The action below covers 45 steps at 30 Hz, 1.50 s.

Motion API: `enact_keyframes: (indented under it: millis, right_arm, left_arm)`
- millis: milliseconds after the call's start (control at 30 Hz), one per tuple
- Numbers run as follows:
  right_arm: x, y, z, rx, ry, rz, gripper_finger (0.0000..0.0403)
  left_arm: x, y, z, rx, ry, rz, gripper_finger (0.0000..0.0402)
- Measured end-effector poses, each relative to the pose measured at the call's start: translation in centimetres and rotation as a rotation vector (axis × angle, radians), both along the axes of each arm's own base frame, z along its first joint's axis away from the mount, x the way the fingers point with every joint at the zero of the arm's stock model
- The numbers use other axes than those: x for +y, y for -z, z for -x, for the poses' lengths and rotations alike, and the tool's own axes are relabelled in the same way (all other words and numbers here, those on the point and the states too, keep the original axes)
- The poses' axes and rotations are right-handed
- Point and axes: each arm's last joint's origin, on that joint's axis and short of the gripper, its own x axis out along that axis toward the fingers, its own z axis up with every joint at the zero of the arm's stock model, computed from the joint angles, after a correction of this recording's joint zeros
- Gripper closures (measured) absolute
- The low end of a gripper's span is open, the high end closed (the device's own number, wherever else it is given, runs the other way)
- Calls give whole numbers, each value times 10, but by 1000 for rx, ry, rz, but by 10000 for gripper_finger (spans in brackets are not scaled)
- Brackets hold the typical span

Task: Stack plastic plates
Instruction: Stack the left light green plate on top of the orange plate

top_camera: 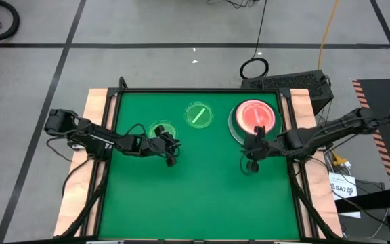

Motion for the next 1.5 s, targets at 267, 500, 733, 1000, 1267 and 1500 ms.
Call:
enact_keyframes:
  millis: [267,500,733,1000,1267,1500]
  right_arm:
    - [28,5,-6,-57,-72,96,316]
    - [41,16,-15,-12,-193,172,316]
    - [45,32,-24,67,-267,251,316]
    - [48,35,-29,64,-318,287,316]
    - [49,33,-32,33,-333,291,316]
    - [50,32,-34,11,-330,284,316]
  left_arm:
    - [0,2,2,23,-19,13,249]
    - [5,7,6,67,-90,24,236]
    - [13,13,12,147,-131,30,236]
    - [16,15,13,185,-120,16,236]
    - [10,16,15,204,-94,35,236]
    - [3,23,15,225,-107,47,236]
